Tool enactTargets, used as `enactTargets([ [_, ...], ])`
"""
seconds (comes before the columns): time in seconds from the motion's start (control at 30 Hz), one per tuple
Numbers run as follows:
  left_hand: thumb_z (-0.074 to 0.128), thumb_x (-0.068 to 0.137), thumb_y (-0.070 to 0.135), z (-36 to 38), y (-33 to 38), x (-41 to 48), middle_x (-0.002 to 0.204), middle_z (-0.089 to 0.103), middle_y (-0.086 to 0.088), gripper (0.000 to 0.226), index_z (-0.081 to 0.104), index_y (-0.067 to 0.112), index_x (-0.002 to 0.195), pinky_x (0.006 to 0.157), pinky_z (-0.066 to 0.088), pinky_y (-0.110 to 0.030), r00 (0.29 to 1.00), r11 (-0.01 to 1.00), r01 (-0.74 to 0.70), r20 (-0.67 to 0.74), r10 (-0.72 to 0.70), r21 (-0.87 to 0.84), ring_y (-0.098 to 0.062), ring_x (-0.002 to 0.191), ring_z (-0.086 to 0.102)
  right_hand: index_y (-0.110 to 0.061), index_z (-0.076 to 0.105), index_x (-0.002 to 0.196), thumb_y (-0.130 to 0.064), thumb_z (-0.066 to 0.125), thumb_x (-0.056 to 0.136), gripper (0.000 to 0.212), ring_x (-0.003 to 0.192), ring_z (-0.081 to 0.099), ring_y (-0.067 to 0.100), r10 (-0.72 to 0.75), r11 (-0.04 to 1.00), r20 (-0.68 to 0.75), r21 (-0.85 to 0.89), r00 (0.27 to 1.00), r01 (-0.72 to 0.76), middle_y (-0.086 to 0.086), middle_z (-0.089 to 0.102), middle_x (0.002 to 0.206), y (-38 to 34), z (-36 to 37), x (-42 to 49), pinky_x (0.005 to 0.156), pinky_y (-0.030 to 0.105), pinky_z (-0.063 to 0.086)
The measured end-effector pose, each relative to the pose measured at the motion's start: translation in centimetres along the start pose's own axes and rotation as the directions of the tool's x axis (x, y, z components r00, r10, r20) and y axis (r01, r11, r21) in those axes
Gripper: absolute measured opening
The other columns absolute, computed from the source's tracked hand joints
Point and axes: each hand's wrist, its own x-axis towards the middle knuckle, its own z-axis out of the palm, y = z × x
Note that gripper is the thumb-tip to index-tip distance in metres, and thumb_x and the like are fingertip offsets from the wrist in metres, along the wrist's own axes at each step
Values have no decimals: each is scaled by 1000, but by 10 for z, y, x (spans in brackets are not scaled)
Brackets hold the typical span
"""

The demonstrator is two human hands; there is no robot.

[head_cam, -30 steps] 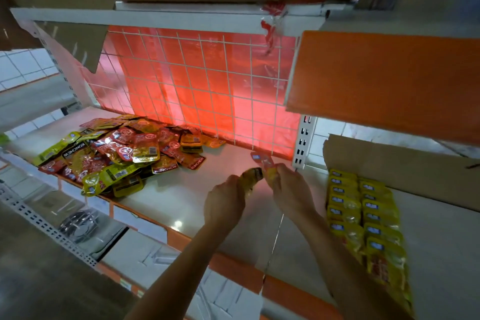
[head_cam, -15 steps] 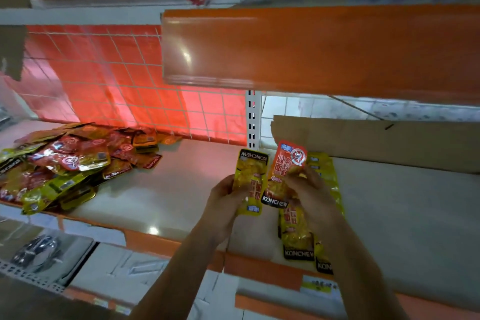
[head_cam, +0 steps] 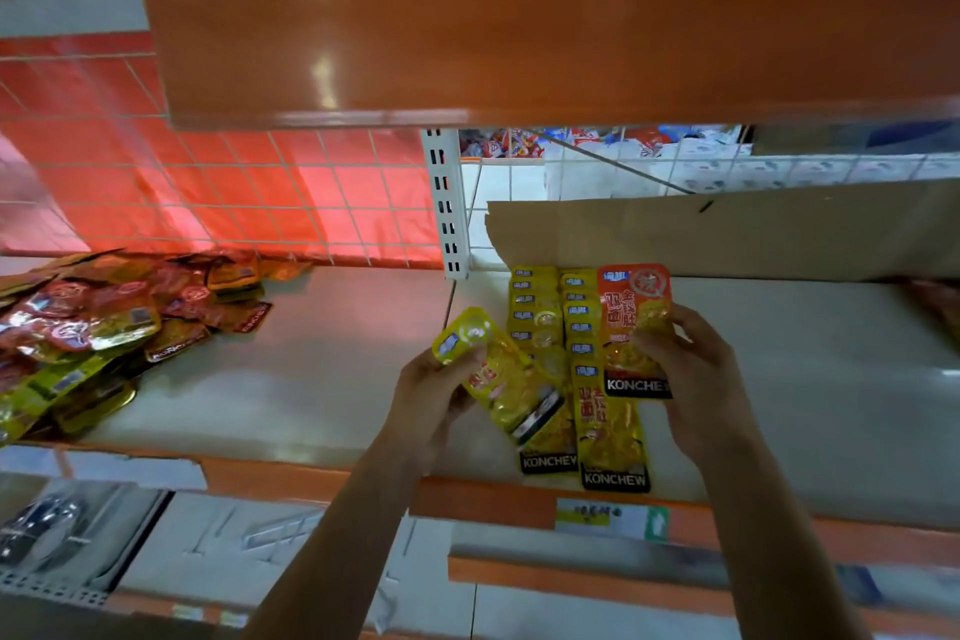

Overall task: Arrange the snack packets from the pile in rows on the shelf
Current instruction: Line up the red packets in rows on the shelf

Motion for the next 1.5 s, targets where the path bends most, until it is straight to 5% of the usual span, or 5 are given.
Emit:
enactTargets([
  [0.27,71,82,3,3,-9,3,82,71,-11,19,66,3,100,73,56,-36,999,949,-43,6,43,311,-21,76,67,-6,60,115,3,59,86,30,89,67,38,31,998,-35,-58,999,-33,20,69,102,4,-14,-1,81,50,54],
  [0.7,76,80,13,6,-20,-2,84,71,-1,23,69,17,101,63,51,-19,993,813,-95,112,38,574,-12,77,68,-5,57,117,1,62,85,33,89,67,36,62,996,-31,-57,998,-63,17,69,98,11,-12,2,82,49,55],
  [0.83,79,77,20,6,-22,-3,83,70,3,24,69,21,99,74,59,-31,995,760,-91,81,51,643,-12,80,69,-5,58,114,1,62,85,30,82,69,29,58,995,-16,-86,998,-59,12,70,93,13,-9,2,73,42,56],
  [1.17,67,85,44,11,-14,-2,86,70,9,30,62,23,106,79,54,-29,982,430,-178,129,140,885,-8,80,66,-8,60,111,3,61,85,28,86,67,31,54,989,-9,-139,999,-54,9,70,90,17,-3,1,81,46,55],
  [1.5,61,91,17,17,-3,37,94,72,4,18,72,24,103,83,52,-28,943,373,-305,222,249,876,-11,81,67,-9,60,112,4,61,84,30,86,69,31,53,982,5,-180,999,-51,11,70,93,18,1,-3,79,47,56],
])
